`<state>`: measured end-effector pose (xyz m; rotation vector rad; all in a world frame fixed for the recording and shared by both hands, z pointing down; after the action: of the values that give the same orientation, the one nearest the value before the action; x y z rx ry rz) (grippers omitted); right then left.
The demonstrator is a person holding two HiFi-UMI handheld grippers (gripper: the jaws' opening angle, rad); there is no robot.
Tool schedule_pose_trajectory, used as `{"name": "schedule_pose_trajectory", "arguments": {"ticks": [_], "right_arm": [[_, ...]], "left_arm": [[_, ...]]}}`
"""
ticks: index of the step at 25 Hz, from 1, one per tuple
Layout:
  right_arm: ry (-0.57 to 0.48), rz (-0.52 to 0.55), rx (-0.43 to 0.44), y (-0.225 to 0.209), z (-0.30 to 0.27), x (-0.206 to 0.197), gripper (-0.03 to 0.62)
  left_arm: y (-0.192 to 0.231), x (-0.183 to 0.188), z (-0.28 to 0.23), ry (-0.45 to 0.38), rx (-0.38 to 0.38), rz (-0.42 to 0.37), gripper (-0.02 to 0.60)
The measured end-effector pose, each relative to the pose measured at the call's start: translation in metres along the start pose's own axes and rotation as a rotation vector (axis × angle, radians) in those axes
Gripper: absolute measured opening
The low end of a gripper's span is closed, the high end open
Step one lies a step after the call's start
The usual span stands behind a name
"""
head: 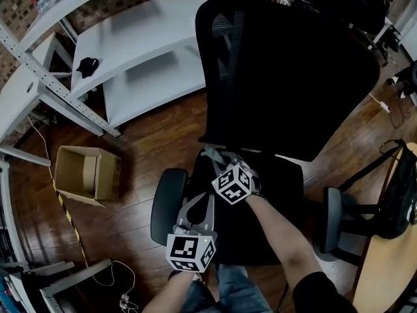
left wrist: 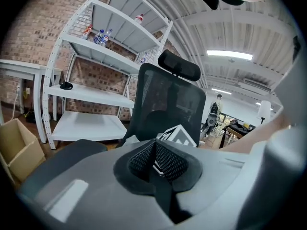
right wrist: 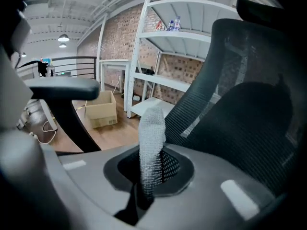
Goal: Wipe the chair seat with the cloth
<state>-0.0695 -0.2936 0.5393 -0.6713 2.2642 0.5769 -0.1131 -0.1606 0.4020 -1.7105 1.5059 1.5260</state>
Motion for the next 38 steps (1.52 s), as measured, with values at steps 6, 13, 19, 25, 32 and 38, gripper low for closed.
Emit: {"name": "schedule_pose_trajectory", "arguments": {"ticks": [6,13,19,25,32,38], "right_arm": [[0.103,0.13,0.018,-0.001,-0.053,-0.029,0.017],[0.135,0.156,0.049,0.022,-0.064,-0.041,0.017],[0.118,0.137,0.079,0.052,-0.042,-0.048,0.017],[0.102,0.116,0.116,0.103,-0.008,-0.061,0.017],[0.084,0.085,0.154,0.172,0.031,-0.072,0.017],[0.055,0.062,0.184,0.233,0.069,-0.083,0.017]], "left_arm": [[0.005,-0.014,0.005,0.001,-0.011,-0.024,0.0],[0.007,-0.027,0.02,0.017,-0.003,-0.035,0.0],[0.0,-0.036,0.042,0.017,-0.02,-0.06,0.0],[-0.004,-0.051,0.077,0.027,-0.031,-0.082,0.002],[0.004,-0.076,0.123,0.052,-0.015,-0.088,0.003],[0.006,-0.09,0.157,0.059,-0.008,-0.093,0.003]]}}
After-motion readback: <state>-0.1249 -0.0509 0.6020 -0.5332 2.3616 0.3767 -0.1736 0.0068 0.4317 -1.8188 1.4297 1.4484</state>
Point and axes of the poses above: the fingertips, and each gripper's own axes: z backward along the fingers, y to its left, x out of its top, the point moved 4 cm from there along z, backward along the fingers, and after that the axes turned 2 degrees about -x, right-handed, at the moved point
